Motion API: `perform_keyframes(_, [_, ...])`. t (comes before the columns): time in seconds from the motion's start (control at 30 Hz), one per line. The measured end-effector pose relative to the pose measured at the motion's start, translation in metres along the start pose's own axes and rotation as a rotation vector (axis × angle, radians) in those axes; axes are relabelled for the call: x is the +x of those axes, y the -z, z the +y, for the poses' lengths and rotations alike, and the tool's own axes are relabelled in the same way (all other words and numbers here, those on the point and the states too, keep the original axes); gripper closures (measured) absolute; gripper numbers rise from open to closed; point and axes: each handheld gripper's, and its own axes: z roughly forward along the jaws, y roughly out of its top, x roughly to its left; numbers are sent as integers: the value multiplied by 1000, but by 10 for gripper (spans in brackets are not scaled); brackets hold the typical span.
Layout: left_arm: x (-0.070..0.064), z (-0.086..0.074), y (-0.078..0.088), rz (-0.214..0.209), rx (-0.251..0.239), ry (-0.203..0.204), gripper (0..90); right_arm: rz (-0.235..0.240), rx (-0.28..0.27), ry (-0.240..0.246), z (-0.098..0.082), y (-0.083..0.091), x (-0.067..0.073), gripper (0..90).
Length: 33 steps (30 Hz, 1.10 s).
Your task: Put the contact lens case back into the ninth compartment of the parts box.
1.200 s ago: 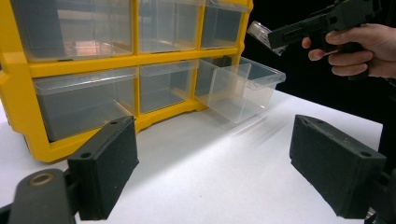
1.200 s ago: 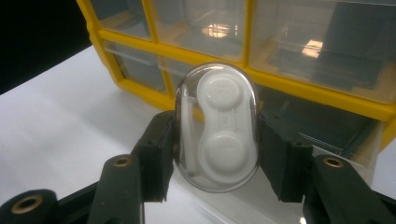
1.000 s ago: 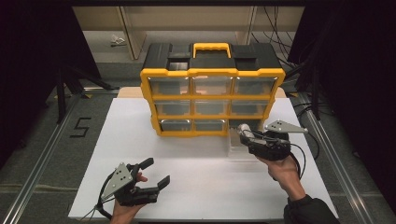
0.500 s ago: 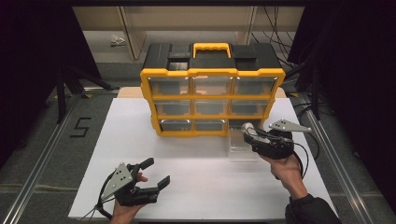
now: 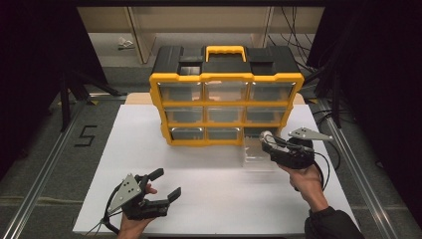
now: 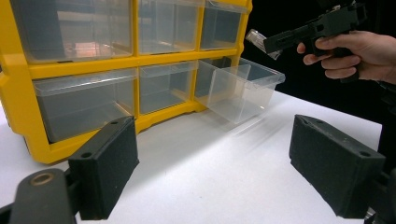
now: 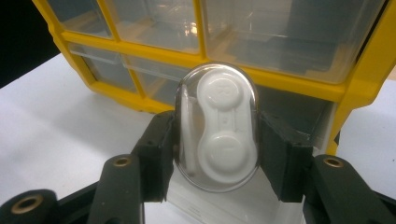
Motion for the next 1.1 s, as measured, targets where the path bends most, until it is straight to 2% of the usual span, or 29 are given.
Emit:
perform_keyframes(0.13, [-1, 0, 0, 5, 3, -16, 150, -2, 1, -1, -1, -1, -1, 496])
perform_keyframes(1.0, [-1, 0, 0, 5, 2, -12, 151, -25, 55, -22, -9, -13, -7, 493])
perform_keyframes(1.1, [-1, 0, 0, 5, 2, -11, 151, -26, 65, -27, -11, -15, -8, 473])
